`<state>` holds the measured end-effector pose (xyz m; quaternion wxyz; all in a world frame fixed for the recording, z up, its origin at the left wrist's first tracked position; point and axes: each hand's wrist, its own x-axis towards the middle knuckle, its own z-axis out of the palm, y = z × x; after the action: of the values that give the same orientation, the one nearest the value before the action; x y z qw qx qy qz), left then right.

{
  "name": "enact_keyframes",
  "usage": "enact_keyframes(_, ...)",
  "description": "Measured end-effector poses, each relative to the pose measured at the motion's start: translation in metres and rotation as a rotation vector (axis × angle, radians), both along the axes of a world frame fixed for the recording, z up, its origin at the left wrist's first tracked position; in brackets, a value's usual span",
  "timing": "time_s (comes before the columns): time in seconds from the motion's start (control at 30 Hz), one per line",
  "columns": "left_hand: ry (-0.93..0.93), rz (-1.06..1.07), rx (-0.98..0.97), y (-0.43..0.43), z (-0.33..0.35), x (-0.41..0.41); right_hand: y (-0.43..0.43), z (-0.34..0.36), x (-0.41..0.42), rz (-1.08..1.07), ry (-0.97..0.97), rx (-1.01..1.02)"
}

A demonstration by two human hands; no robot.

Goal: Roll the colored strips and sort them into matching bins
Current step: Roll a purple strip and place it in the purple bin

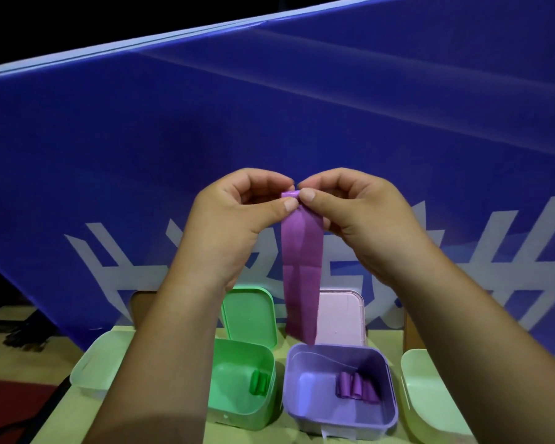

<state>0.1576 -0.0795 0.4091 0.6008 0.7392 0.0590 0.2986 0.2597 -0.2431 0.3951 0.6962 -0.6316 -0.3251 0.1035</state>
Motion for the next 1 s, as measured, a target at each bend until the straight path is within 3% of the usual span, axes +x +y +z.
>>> enact_keyframes(0.3, 0.005, -0.043, -0.139, -0.001, -0.006, 0.001, 0.0, 0.001, -0.003, -0.017, -0.031, 0.054)
enact_keyframes(0.6, 0.013, 0.002, -0.001, 0.004, -0.007, -0.002, 0.003, -0.006, -0.001, 0.047, 0.065, 0.051)
enact_keyframes(1.0, 0.031, -0.06, -0.129, 0.0, -0.016, -0.004, 0.005, -0.01, -0.003, -0.043, -0.018, 0.053)
